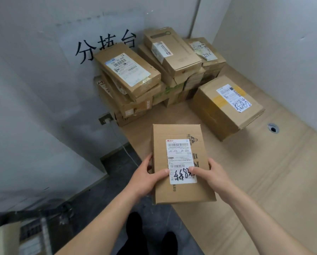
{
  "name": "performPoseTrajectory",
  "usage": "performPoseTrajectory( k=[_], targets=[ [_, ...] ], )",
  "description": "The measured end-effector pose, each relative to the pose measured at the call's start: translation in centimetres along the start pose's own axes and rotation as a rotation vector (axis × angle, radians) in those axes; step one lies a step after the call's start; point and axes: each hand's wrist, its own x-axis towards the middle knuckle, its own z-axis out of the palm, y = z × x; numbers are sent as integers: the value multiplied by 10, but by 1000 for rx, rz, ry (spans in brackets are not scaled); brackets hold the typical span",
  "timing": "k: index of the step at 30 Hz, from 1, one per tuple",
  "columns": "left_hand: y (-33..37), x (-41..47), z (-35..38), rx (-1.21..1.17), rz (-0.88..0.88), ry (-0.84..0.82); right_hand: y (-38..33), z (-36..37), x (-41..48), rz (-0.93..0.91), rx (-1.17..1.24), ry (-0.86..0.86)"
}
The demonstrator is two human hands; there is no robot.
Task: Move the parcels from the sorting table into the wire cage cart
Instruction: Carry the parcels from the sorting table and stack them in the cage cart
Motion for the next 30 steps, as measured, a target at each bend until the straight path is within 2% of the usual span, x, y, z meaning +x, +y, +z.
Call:
performPoseTrajectory(
  k=[6, 12, 20, 30],
  targets=[
    [-10, -4, 8, -214, 17, -40, 3, -4, 1, -12, 7, -46],
    [-37, -27, 29, -382, 72, 22, 13, -11, -2, -58, -48, -126],
    [-55, -89, 33, -448, 170, 266, 9, -5, -23, -178, -88, -282],
    [-88, -187, -25, -519, 299, 521, -16, 52, -50, -325, -166, -287]
  ],
)
